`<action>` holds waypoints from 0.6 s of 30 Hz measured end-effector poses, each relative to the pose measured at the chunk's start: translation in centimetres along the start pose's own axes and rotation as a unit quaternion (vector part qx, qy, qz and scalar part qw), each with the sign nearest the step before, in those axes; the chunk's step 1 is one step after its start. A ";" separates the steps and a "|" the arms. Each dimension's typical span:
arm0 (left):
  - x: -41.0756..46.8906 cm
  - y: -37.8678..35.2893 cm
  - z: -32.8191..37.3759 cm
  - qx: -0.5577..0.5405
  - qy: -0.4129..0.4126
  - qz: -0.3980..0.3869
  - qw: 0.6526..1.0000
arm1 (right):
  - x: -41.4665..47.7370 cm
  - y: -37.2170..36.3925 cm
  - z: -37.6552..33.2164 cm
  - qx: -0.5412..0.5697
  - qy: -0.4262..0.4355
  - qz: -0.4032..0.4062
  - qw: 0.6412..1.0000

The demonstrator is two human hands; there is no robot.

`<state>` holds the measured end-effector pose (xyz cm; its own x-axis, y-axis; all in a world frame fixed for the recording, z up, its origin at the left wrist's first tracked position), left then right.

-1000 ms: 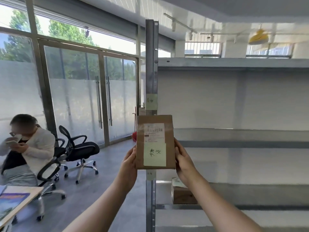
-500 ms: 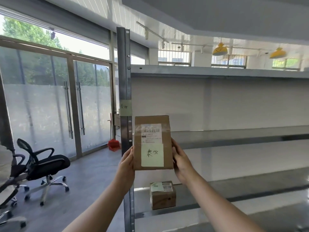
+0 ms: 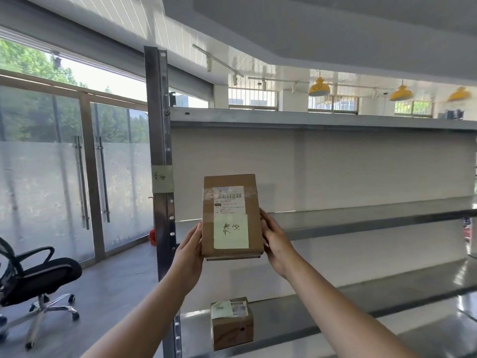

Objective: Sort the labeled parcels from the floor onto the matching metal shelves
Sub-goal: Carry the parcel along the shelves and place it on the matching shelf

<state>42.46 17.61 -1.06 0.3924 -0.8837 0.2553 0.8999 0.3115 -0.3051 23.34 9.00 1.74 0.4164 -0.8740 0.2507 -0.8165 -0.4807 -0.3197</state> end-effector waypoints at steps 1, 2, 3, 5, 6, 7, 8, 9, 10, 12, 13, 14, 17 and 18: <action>0.7 -0.1 0.0 -0.004 0.001 0.005 1.000 | 0.6 0.3 -0.2 0.003 -0.001 0.007 1.000; 1.3 -0.1 0.0 -0.006 0.001 0.012 1.000 | 1.2 0.6 -0.4 0.005 0.000 0.014 1.000; 1.8 -0.2 0.2 -0.007 -0.001 0.022 1.000 | 1.9 1.0 -0.5 0.007 0.002 0.020 1.000; 2.8 0.0 0.3 -0.010 -0.001 0.051 0.999 | 3.2 1.5 -0.4 0.005 0.009 0.029 1.000; 3.4 0.1 0.4 -0.008 -0.001 0.065 0.998 | 4.0 1.7 -0.3 0.001 0.010 0.031 0.999; 4.0 0.2 0.3 -0.007 0.000 0.072 0.997 | 4.8 1.8 -0.2 -0.003 0.010 0.032 0.999; 4.6 0.3 0.3 -0.005 0.001 0.077 0.997 | 5.5 1.9 -0.1 -0.007 0.008 0.032 0.999; 5.3 0.4 0.2 -0.004 0.003 0.079 0.997 | 6.3 1.9 0.0 -0.013 0.006 0.031 0.999; 6.0 0.5 0.1 -0.006 0.005 0.077 0.997 | 7.1 1.9 0.0 -0.022 0.005 0.030 0.999; 7.0 0.3 0.0 -0.014 0.007 0.072 0.997 | 8.5 1.8 0.1 -0.031 0.001 0.029 0.999; 7.4 0.1 -0.2 -0.019 0.011 0.069 0.997 | 9.3 1.7 0.2 -0.028 -0.001 0.028 0.999; 7.6 -0.2 -0.2 -0.021 0.014 0.068 0.997 | 9.9 1.7 0.4 -0.023 -0.005 0.028 0.999; 8.5 -0.7 -0.1 0.002 0.014 0.075 0.997 | 11.7 1.5 1.4 -0.017 -0.020 0.026 0.999; 8.9 -0.7 0.0 0.013 0.012 0.082 0.996 | 12.3 1.5 1.9 -0.020 -0.025 0.024 0.999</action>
<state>45.32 9.53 1.44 0.5307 -0.8280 0.1812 0.8286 0.4618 -0.3166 28.01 -2.65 2.63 0.3958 -0.8986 0.1892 -0.8510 -0.4364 -0.2924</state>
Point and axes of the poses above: each hand's wrist, its own x-axis towards the middle knuckle, its own y-axis out of the back of the hand, z = x × y, the point moved 10 cm from there along x, towards the middle knuckle, and after that the axes turned 4 degrees about x, right-handed, at the moved point
